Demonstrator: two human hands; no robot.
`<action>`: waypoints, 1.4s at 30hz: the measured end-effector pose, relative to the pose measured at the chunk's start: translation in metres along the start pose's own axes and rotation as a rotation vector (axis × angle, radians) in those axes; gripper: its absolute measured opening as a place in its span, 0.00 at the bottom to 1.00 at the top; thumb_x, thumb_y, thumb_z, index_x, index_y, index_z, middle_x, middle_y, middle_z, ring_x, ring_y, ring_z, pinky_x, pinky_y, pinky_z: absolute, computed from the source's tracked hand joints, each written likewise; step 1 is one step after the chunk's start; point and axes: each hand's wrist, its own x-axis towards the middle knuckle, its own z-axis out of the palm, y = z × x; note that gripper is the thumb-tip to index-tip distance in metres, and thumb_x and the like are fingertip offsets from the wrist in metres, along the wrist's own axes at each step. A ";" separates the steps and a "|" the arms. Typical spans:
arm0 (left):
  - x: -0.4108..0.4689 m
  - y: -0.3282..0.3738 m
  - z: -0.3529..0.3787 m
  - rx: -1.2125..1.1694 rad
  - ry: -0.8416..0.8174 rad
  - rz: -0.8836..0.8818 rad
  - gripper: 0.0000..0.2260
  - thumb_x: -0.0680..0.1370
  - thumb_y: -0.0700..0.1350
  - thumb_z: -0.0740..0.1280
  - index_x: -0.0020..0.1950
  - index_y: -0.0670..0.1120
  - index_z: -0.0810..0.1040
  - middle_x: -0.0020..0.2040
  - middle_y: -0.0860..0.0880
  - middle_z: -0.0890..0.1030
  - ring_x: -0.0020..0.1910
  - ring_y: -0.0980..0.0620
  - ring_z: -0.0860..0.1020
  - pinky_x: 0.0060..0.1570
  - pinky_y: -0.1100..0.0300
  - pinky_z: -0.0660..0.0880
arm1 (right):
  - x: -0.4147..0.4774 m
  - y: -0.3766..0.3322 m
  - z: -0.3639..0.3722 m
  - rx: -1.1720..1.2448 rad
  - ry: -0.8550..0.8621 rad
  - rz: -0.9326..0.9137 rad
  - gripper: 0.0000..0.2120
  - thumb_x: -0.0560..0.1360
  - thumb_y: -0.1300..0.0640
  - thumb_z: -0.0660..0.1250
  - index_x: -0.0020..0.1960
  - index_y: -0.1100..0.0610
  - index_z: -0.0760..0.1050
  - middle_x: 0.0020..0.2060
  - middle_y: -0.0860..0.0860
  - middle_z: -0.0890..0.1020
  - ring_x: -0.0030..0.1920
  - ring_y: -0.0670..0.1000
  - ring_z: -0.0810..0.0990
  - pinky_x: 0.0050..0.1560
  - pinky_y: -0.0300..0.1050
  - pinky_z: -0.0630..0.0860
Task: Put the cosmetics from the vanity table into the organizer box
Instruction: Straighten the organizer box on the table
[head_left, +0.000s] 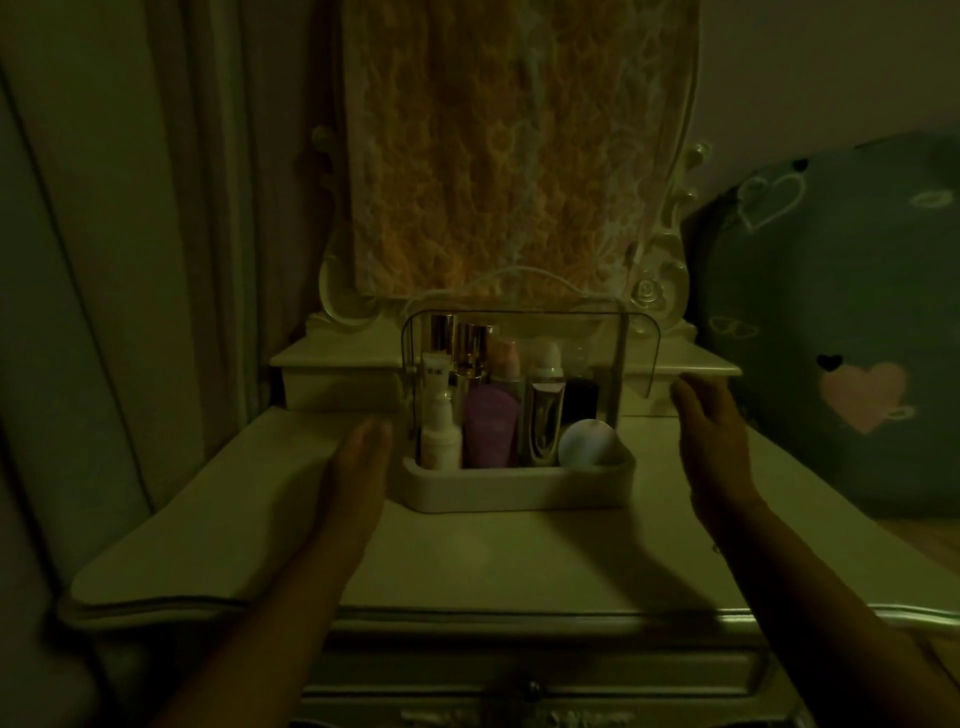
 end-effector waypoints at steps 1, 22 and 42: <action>0.005 0.009 0.000 -0.010 0.025 0.010 0.20 0.79 0.52 0.57 0.70 0.48 0.65 0.70 0.45 0.69 0.66 0.47 0.69 0.58 0.56 0.66 | 0.004 -0.003 0.000 0.030 -0.046 0.071 0.20 0.79 0.50 0.57 0.68 0.57 0.66 0.66 0.56 0.71 0.67 0.55 0.69 0.64 0.48 0.66; -0.001 0.063 0.022 -0.093 -0.104 0.045 0.25 0.77 0.61 0.52 0.70 0.51 0.65 0.70 0.48 0.69 0.69 0.48 0.67 0.66 0.51 0.64 | 0.010 -0.025 0.009 0.132 -0.387 0.124 0.24 0.77 0.39 0.50 0.69 0.46 0.64 0.70 0.47 0.67 0.70 0.49 0.64 0.65 0.46 0.61; -0.033 0.012 0.031 -0.084 -0.133 -0.119 0.26 0.79 0.54 0.55 0.74 0.49 0.53 0.75 0.46 0.60 0.72 0.48 0.61 0.70 0.52 0.59 | -0.022 0.027 0.009 -0.051 -0.429 0.066 0.16 0.81 0.54 0.50 0.66 0.60 0.63 0.61 0.59 0.72 0.61 0.56 0.72 0.60 0.49 0.72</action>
